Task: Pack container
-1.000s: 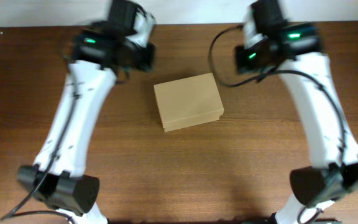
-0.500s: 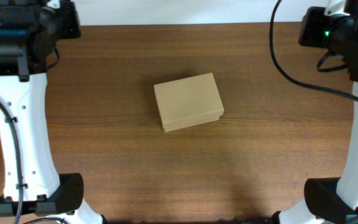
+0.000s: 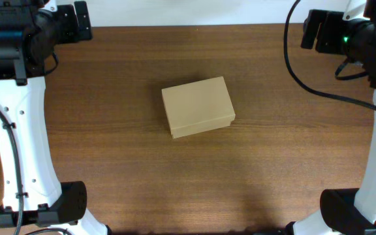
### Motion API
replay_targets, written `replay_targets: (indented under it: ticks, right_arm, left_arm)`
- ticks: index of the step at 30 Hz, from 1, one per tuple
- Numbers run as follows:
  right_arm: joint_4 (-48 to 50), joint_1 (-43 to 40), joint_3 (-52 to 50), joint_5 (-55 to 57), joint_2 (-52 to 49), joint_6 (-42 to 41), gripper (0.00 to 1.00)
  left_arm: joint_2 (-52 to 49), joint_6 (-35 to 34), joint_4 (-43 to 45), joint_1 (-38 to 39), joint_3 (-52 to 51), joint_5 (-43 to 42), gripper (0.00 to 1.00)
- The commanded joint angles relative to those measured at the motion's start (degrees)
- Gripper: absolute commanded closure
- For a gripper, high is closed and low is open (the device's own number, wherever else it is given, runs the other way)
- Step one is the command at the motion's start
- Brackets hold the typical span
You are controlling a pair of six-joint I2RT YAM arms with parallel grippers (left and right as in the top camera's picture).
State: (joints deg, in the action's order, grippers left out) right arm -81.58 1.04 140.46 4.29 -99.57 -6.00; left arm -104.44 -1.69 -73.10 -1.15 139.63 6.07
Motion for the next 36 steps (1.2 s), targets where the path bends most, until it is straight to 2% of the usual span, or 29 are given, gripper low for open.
replay_targets:
  ticks: [1, 5, 28, 32, 36]
  right_arm:
    - [-2.4, -0.3, 1.1, 0.9, 1.2, -0.3, 0.01]
    - [-4.7, -0.3, 1.1, 0.9, 1.2, -0.3, 0.01]
    - [-4.8, -0.3, 1.1, 0.9, 1.0, -0.3, 0.01]
    - [-2.0, -0.3, 1.0, 0.6, 4.3, -0.3, 0.01]
    - [5.9, -0.3, -2.6, 0.3, 12.4, -0.3, 0.01]
  left_arm:
    - [1.1, 0.5, -0.1, -0.2, 0.8, 0.4, 0.0]
    - [1.1, 0.5, -0.1, -0.2, 0.8, 0.4, 0.0]
    - [1.1, 0.5, -0.1, -0.2, 0.8, 0.4, 0.0]
    - [1.1, 0.5, -0.1, -0.2, 0.8, 0.4, 0.0]
    - [1.1, 0.5, -0.1, -0.2, 0.8, 0.4, 0.0]
